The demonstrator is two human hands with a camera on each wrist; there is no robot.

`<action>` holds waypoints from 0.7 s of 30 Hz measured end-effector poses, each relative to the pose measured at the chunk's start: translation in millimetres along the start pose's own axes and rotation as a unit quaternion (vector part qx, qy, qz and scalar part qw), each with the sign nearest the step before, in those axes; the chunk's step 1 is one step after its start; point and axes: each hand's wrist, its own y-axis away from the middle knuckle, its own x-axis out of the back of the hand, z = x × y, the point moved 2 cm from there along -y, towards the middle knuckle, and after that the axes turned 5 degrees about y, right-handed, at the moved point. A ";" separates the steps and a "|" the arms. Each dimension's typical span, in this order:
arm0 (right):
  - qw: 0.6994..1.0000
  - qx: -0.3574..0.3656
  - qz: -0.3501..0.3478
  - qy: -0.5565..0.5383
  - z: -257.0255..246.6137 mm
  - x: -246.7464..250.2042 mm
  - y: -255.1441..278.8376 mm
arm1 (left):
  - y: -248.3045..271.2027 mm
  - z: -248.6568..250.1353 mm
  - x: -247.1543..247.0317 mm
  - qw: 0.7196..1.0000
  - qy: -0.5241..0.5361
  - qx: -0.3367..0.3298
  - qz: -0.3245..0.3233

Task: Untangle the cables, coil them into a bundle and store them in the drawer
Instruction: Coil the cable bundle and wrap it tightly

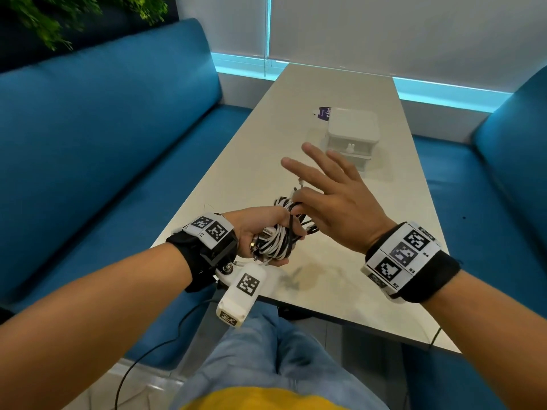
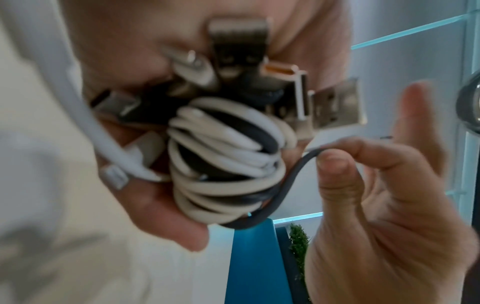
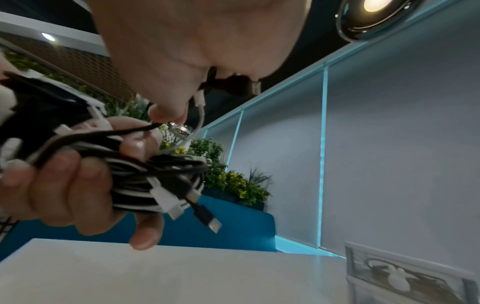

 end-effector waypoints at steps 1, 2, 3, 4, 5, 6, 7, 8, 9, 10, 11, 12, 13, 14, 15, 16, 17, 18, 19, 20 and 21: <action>1.000 -0.013 -0.016 0.000 3.7 -2.6 0.2 | 0.1 -0.1 0.2 1.000 0.012 -0.004 -0.009; 0.999 -0.035 -0.036 -0.005 7.9 -6.1 1.7 | 0.6 -0.6 0.2 0.999 0.033 -0.006 -0.020; 0.996 -0.062 -0.060 -0.018 11.5 -9.9 4.2 | 0.7 -1.2 0.6 0.998 0.059 -0.007 -0.030; 0.991 -0.092 -0.087 -0.037 14.5 -14.2 7.0 | 1.2 -1.6 0.9 0.996 0.084 -0.009 -0.039; 0.985 -0.119 -0.110 -0.066 16.2 -18.3 10.1 | 0.4 -1.7 1.3 0.994 0.098 -0.014 -0.042; 0.977 -0.142 -0.122 -0.101 16.8 -21.5 12.6 | 0.2 -1.8 0.8 0.993 0.107 -0.018 -0.045; 0.969 -0.165 -0.121 -0.138 16.8 -23.8 14.8 | -0.5 -2.2 -0.2 0.992 0.112 -0.017 -0.046; 0.961 -0.187 -0.112 -0.172 17.1 -25.2 15.9 | -1.3 -2.6 -1.2 0.991 0.121 -0.017 -0.049; 0.952 -0.208 -0.107 -0.197 17.1 -26.3 17.0 | -2.8 -3.0 -2.1 0.989 0.133 -0.024 -0.051; 0.944 -0.229 -0.106 -0.214 16.8 -28.0 18.2 | -4.6 -3.1 -2.1 0.987 0.147 -0.035 -0.056; 0.935 -0.249 -0.107 -0.229 16.0 -29.7 20.2 | -6.6 -2.9 -1.7 0.985 0.156 -0.046 -0.063; 0.925 -0.268 -0.105 -0.246 14.6 -32.3 23.1 | -7.3 -2.7 -1.7 0.983 0.161 -0.053 -0.075; 0.917 -0.283 -0.095 -0.263 12.6 -33.3 26.2 | -7.1 -2.2 -2.0 0.981 0.163 -0.059 -0.086; 0.911 -0.295 -0.080 -0.277 10.4 -34.1 28.2 | -5.8 -1.3 -2.6 0.979 0.166 -0.064 -0.100; 0.905 -0.307 -0.066 -0.289 7.8 -34.8 28.9 | -5.5 -0.5 -2.3 0.979 0.161 -0.072 -0.106; 0.894 -0.322 -0.052 -0.308 5.6 -35.1 28.5 | -4.8 0.1 -2.7 0.980 0.148 -0.081 -0.108; 0.875 -0.345 -0.039 -0.337 3.1 -35.2 26.8 | -5.0 1.2 -2.9 0.982 0.131 -0.093 -0.102; 0.849 -0.371 -0.027 -0.375 0.4 -35.3 24.8 | -4.5 2.5 -3.7 0.983 0.118 -0.103 -0.098; 0.819 -0.397 -0.016 -0.414 -2.4 -34.9 22.1 | -4.2 4.4 -4.9 0.983 0.109 -0.113 -0.093; 0.789 -0.420 -0.004 -0.448 -4.9 -34.4 19.0 | -4.7 6.2 -6.1 0.983 0.104 -0.123 -0.088; 0.763 -0.441 0.008 -0.472 -7.1 -33.9 16.1 | -5.4 8.0 -7.5 0.983 0.100 -0.133 -0.082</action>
